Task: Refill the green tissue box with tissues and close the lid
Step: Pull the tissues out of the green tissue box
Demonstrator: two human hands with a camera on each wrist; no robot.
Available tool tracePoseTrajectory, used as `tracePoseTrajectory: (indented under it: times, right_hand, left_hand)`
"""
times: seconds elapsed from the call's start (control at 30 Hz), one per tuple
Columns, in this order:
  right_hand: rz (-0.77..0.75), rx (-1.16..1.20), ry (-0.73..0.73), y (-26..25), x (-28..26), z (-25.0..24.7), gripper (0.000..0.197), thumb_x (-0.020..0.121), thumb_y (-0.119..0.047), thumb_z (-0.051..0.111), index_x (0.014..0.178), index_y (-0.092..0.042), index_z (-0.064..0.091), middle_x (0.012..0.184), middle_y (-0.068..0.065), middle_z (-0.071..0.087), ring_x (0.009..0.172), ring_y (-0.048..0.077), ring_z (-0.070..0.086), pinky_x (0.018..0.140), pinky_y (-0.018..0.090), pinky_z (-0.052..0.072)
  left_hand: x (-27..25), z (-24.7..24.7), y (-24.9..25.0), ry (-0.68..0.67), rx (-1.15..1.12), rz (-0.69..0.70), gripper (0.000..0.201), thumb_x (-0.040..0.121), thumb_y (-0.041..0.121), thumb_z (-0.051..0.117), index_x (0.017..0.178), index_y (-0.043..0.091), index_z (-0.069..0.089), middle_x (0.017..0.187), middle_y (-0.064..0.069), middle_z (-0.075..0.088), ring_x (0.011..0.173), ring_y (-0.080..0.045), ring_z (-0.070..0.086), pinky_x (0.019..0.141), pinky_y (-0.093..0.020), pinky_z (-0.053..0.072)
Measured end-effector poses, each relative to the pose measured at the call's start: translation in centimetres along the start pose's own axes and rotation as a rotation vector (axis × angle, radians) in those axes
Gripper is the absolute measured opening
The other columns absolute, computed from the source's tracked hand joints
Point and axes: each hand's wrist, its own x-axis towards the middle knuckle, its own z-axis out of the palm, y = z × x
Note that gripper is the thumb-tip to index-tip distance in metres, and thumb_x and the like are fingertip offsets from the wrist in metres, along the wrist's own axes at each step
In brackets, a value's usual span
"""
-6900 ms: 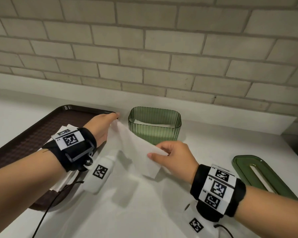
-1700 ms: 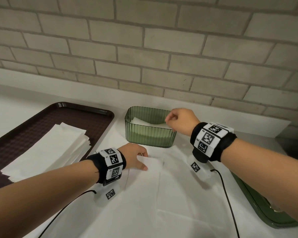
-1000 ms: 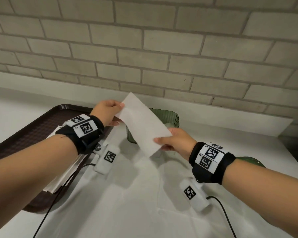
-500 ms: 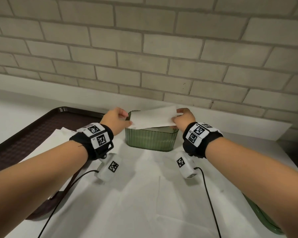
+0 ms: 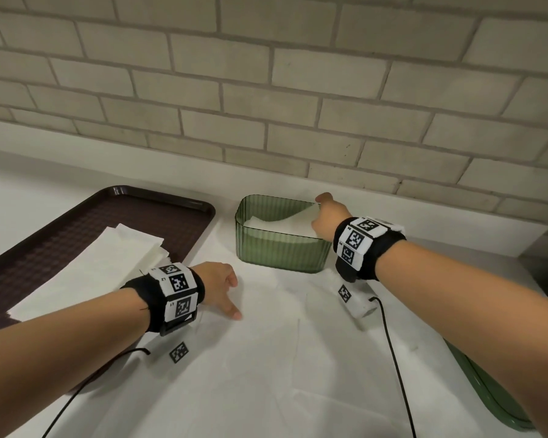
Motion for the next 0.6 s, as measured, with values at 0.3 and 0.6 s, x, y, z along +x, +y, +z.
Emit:
tracePoseTrajectory:
  times: [0.3,0.6]
  right_hand:
    - [-0.368,-0.102,0.177,-0.1,-3.0,0.5,0.032,0.084,0.005,0.049,0.112,-0.008,0.060,0.124,0.012,0.043,0.106,0.029,0.051,0.088,0.026,0.045]
    - [-0.436,-0.032,-0.180,0.5,-8.0,2.3,0.025,0.092,-0.010,0.046,0.109,-0.016,0.063,0.107,0.003,0.066,0.087,0.013,0.058,0.084,0.024,0.047]
  left_hand:
    - [0.1,0.3,0.4,0.036,0.036,0.026,0.052,0.067,0.040,0.080,0.109,0.024,0.054,0.095,0.011,0.053,0.091,-0.010,0.050,0.077,-0.020,0.041]
    - [-0.4,-1.4,0.4,0.256,-0.084,0.184,0.015,0.083,0.040,0.066,0.086,0.026,0.061,0.072,0.015,0.052,0.080,-0.009,0.054,0.071,-0.018,0.039]
